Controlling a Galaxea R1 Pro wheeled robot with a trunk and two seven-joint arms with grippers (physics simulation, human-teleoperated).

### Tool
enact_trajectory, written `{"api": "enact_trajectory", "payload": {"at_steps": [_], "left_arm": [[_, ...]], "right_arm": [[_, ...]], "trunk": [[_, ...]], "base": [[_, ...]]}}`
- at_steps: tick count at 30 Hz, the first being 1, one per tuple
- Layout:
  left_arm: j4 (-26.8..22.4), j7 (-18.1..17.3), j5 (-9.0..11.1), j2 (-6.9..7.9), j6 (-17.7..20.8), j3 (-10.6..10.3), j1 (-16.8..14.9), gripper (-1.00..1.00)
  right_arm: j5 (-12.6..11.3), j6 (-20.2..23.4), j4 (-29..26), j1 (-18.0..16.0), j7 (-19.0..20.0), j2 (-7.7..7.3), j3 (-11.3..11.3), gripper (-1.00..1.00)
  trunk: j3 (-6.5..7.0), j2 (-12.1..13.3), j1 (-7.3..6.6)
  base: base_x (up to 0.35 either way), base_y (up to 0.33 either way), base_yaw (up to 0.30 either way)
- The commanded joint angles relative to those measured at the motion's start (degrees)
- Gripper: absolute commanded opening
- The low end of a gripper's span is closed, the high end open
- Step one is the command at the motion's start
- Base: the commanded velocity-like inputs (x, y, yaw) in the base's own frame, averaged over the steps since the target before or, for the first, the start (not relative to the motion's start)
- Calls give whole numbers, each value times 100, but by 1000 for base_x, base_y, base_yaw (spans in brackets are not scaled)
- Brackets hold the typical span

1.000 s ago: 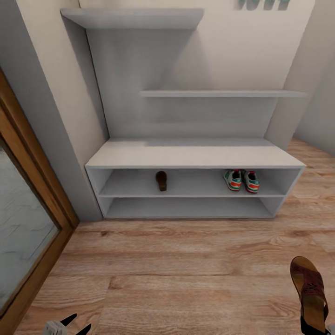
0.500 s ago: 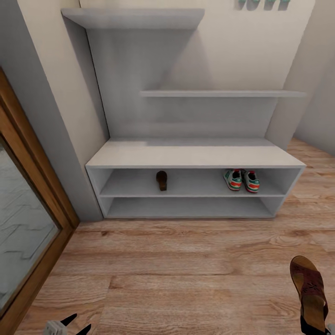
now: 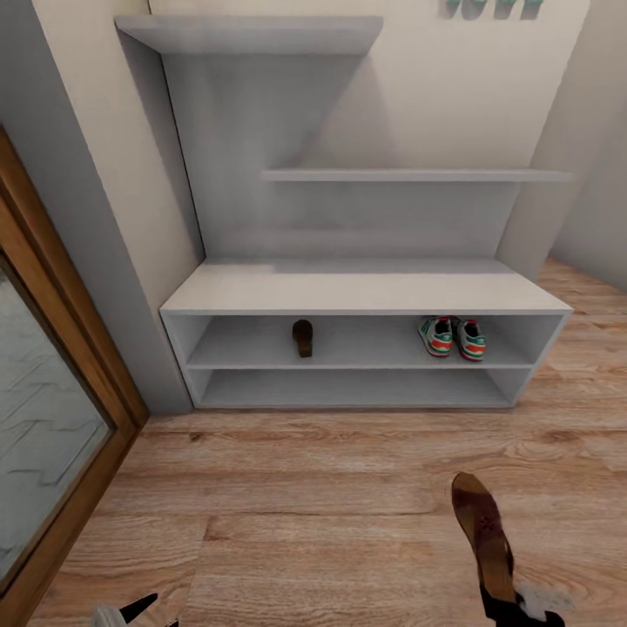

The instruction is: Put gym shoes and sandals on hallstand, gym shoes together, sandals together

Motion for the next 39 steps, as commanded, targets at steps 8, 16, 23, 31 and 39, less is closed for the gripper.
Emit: {"api": "enact_trajectory", "payload": {"at_steps": [8, 16, 23, 31, 39], "left_arm": [[42, -319, -108, -8, -35, -77, -3, 100], [45, -357, -271, -56, -112, -114, -3, 100], [81, -373, -416, -70, -369, -118, -3, 100], [92, -639, -449, -74, -421, -119, -3, 100], [98, -671, -461, -138, -409, -111, -3, 100]], "right_arm": [[2, 1141, -542, -280, -487, 626, 827, -100], [5, 2874, -862, -1200, -1692, 1584, 1566, -100], [-23, 3327, -857, -1937, -2684, 1751, 2398, -100], [-38, 3918, -846, -2720, -2935, 1751, 2588, -100], [-55, 4175, -912, -3179, -2950, 1751, 2618, -100]], "trunk": [[-5, -2, -1], [-5, -2, -1], [-5, -2, -1], [-5, -2, -1], [-5, -2, -1]], "base": [[0, 0, 0], [0, 0, 0], [0, 0, 0], [0, 0, 0], [0, 0, 0]]}}
